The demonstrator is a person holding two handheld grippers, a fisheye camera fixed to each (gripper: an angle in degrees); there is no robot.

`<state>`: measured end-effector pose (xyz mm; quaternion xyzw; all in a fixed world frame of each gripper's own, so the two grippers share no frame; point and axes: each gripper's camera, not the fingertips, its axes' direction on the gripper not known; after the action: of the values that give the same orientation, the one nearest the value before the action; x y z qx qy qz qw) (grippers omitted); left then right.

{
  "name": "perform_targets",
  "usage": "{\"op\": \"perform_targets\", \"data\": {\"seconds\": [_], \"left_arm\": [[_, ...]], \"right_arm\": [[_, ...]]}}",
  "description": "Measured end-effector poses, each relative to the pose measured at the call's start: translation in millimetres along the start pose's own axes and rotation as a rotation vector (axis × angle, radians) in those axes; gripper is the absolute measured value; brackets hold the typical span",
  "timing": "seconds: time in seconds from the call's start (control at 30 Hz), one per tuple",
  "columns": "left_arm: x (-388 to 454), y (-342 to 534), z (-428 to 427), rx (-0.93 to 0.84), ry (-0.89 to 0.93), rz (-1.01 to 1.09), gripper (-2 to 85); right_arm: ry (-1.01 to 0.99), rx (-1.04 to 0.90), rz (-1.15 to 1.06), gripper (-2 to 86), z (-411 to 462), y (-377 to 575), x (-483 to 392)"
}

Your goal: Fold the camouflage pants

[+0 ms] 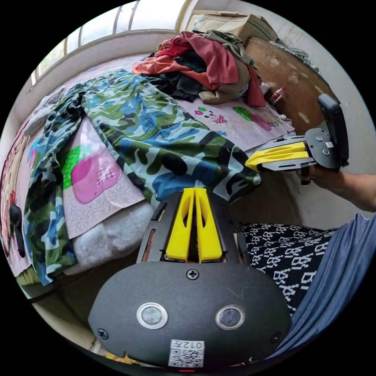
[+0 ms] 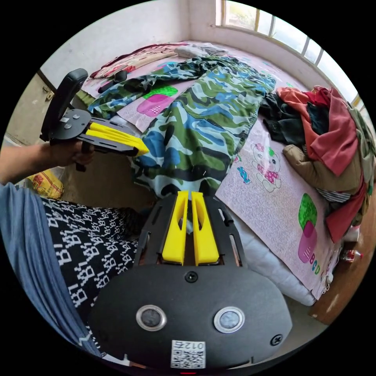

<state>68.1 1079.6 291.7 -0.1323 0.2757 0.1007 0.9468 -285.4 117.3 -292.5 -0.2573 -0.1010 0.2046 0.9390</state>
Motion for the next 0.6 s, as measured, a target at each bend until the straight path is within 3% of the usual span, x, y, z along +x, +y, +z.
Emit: {"op": "perform_targets", "data": {"seconds": [0.07, 0.23, 0.4, 0.47, 0.6], "left_arm": [[-6, -6, 18, -0.119, -0.030, -0.029, -0.1], [-24, 19, -4, -0.145, -0.009, -0.128, -0.1], [-53, 76, -86, -0.001, -0.287, -0.328, 0.0], [-88, 115, -132, 0.082, -0.465, -0.501, 0.2], [-149, 169, -175, 0.100, -0.637, -0.632, 1.0]], "right_arm": [[-0.025, -0.055, -0.031, 0.8, 21, -4, -7], [-0.072, -0.136, -0.114, 0.9, 29, 14, -29], [-0.071, 0.094, -0.223, 3.9, -9, -13, -93], [-0.092, 0.203, -0.282, 7.0, -9, -48, -154], [-0.088, 0.324, -0.336, 8.9, 6, -96, -262]]}}
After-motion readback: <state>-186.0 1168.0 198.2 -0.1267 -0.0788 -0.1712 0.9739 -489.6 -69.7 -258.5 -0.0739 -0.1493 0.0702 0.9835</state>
